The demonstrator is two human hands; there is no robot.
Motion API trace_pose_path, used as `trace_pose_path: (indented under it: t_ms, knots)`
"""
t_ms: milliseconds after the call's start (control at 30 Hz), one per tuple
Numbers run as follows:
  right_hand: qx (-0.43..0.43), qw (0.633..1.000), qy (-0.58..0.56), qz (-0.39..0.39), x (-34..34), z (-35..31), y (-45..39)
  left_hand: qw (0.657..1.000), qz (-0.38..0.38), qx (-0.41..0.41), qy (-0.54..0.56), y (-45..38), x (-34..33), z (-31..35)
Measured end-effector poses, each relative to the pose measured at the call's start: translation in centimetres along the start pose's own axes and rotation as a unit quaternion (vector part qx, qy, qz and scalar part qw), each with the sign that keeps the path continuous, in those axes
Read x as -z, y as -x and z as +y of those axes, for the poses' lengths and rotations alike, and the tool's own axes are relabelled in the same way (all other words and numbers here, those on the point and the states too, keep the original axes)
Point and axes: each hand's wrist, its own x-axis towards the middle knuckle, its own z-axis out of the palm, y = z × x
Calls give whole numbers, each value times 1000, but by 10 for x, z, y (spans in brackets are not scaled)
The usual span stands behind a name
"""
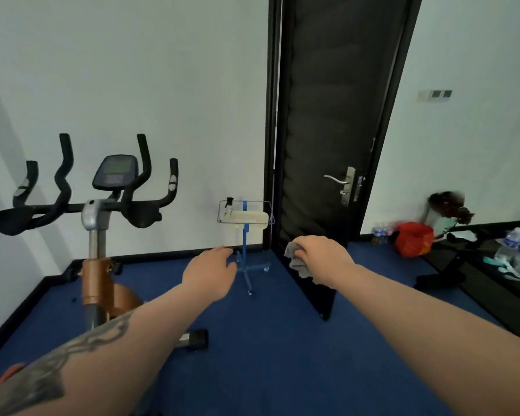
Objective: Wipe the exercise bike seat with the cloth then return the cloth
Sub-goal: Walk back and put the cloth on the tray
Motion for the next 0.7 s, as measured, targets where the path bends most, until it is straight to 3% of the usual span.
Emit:
trace_pose_path:
  t_ms: [333,467,700]
  knots:
    - [9,998,-64,7,-28,33,-128,1000,-13,18,16,-139,-34,-14]
    - [0,1000,-19,-12,-36,43,-186,999,-29,14,12,-199,-41,-26]
    - [0,999,-37,-24,-46,66,-267,998,-49,19,22,-280,-54,-31]
